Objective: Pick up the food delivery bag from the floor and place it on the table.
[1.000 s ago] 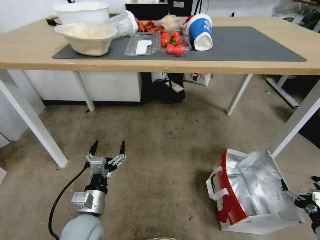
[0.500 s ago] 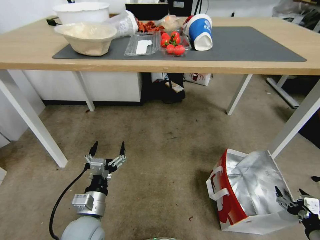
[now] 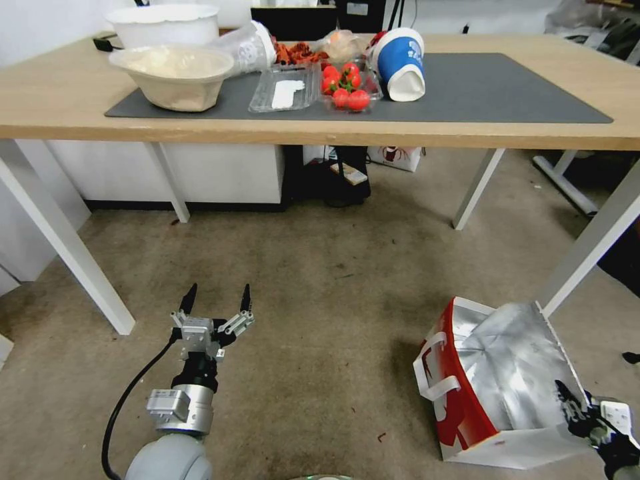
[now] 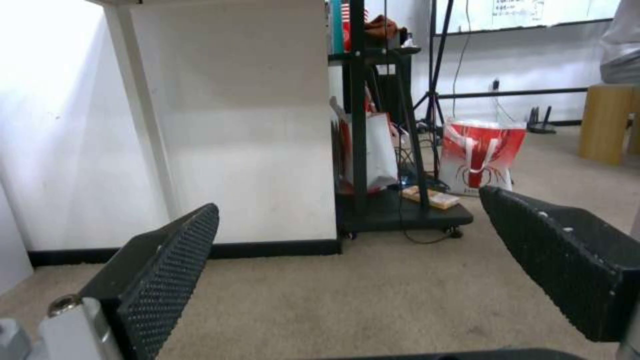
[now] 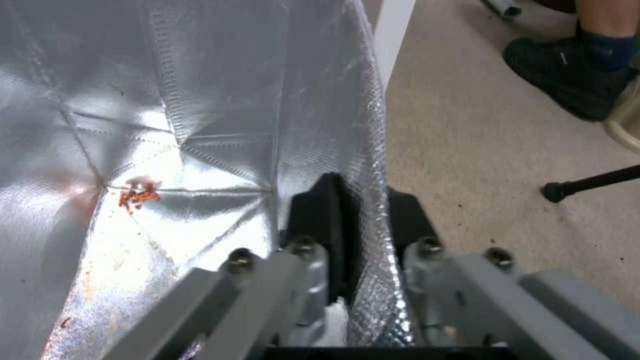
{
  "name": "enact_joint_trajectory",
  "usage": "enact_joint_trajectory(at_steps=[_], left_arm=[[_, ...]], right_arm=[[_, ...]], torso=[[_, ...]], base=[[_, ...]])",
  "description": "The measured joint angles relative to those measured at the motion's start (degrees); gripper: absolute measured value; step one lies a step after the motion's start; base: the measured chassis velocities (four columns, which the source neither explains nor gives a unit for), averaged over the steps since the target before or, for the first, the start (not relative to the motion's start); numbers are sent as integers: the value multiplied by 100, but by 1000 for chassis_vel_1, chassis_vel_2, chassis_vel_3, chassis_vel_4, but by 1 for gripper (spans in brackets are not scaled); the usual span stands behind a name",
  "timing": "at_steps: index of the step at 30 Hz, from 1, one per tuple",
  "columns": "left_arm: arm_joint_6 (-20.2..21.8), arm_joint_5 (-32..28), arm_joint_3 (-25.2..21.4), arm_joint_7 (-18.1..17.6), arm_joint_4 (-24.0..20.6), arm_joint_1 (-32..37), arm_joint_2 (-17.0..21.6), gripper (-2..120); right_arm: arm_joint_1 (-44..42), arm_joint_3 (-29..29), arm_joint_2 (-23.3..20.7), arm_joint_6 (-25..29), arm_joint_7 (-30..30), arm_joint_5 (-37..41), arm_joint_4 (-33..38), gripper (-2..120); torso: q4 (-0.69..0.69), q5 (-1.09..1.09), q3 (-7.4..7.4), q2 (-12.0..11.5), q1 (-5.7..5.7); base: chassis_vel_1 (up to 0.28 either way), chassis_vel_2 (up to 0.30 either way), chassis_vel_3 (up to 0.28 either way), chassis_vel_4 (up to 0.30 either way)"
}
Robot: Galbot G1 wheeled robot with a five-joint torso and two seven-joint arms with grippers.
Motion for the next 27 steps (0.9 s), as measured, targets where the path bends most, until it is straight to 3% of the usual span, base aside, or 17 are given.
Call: enact_joint_trajectory(at_steps=[1,3,11,27], left_arm=[[-6,3,7,0,0,8,-4,98],[-9,8,16,0,1,16,-9,98],[-38,20,-20,-10,70,3,5,98],[-38,95,-32,-55,346,-130,-124,98]], right_arm=[[0,0,5,3,14,-4,-2,1],[2,-1,10,11,31,-6,-17,0],[7,-11,-10,94,74,12,-24,0],[-75,-327,-48,311,-119,313,1300,0]], torso=[[0,0,0,0,0],[0,0,0,0,0],[0,1,0,0,0],[0,0,0,0,0]], base=[[0,0,0,0],[0,0,0,0],[0,0,0,0],[0,0,0,0]])
